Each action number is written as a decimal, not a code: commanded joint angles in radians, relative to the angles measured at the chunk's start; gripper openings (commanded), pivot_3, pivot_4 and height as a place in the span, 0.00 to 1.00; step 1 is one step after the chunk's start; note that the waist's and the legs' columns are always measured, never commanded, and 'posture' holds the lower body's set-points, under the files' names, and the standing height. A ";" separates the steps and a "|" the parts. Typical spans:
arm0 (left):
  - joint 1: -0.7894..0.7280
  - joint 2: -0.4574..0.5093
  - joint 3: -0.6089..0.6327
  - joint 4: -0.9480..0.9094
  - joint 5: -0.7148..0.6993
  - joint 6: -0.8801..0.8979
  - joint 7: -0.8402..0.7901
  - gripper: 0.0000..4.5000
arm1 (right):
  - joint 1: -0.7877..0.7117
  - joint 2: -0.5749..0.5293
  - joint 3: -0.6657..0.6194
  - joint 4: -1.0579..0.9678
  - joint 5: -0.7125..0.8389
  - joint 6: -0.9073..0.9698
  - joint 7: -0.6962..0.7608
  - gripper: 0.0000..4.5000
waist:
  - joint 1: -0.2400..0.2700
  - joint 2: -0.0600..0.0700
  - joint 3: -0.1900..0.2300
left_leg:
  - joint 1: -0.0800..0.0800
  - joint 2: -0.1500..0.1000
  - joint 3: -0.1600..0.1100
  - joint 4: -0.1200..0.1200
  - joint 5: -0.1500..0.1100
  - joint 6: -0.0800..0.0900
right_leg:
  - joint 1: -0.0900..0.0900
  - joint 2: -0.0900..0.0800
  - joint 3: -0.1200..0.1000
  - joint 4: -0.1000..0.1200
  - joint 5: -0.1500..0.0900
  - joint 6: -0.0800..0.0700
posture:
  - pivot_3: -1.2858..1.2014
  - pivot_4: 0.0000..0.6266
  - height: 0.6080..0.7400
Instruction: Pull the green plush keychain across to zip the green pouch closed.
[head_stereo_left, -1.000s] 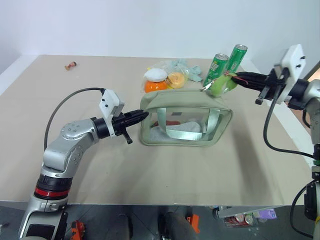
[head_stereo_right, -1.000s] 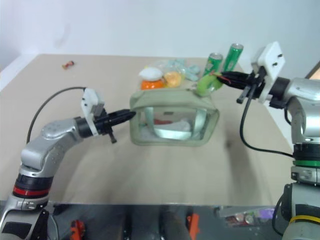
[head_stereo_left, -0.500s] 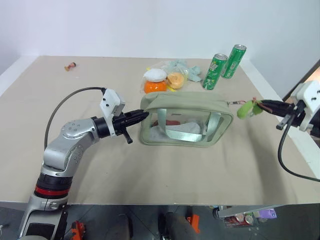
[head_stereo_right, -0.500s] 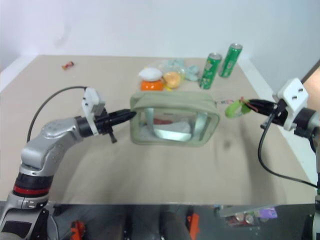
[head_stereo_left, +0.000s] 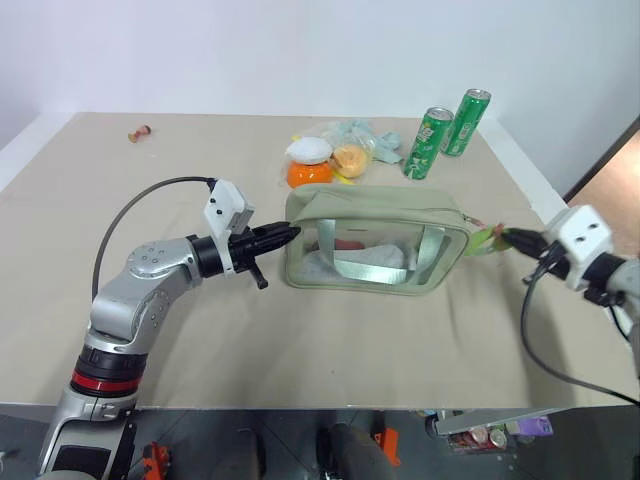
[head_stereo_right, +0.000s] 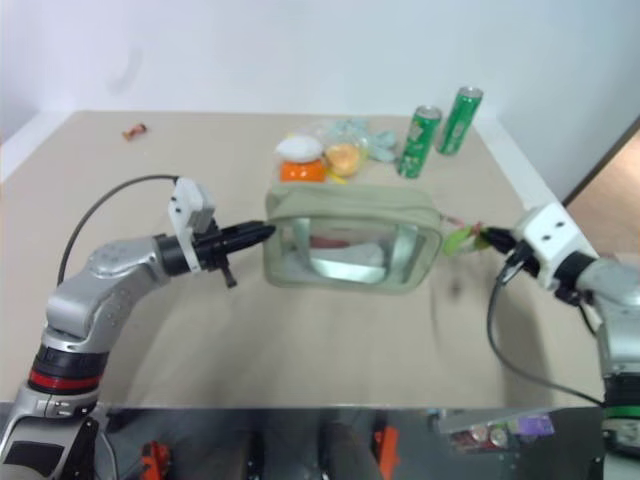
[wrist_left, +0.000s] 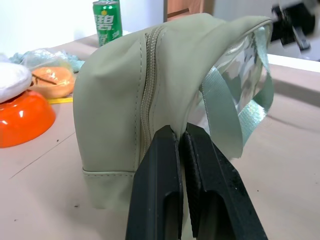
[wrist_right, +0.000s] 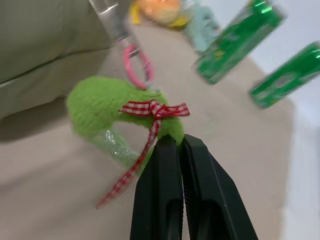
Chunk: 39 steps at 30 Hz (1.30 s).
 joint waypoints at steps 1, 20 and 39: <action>-0.011 0.010 0.029 -0.027 0.003 -0.004 0.015 0.00 | 0.020 0.037 0.038 -0.073 -0.028 0.023 -0.037 0.01 | 0.000 0.000 0.000 | 0.000 0.000 0.000 0.000 0.000 0.000 | 0.000 0.000 0.000 0.000 0.000 0.000 | 0.52 0.24 1.00; -0.017 -0.017 0.090 -0.007 -0.077 0.047 0.054 0.22 | -0.024 0.169 -0.021 -0.107 0.130 0.108 -0.058 0.35 | -0.002 0.001 0.000 | 0.001 0.002 0.000 0.000 0.000 0.000 | 0.000 0.005 0.001 0.001 0.001 -0.001 | 0.52 0.24 1.00; 0.387 0.076 0.186 -0.228 0.056 -0.087 0.164 0.99 | 0.320 0.126 -0.174 -0.409 0.350 0.317 0.064 1.00 | 0.000 0.001 0.000 | 0.006 0.002 0.001 -0.005 0.001 0.001 | 0.001 -0.001 0.002 0.000 -0.001 -0.001 | 0.52 0.24 1.00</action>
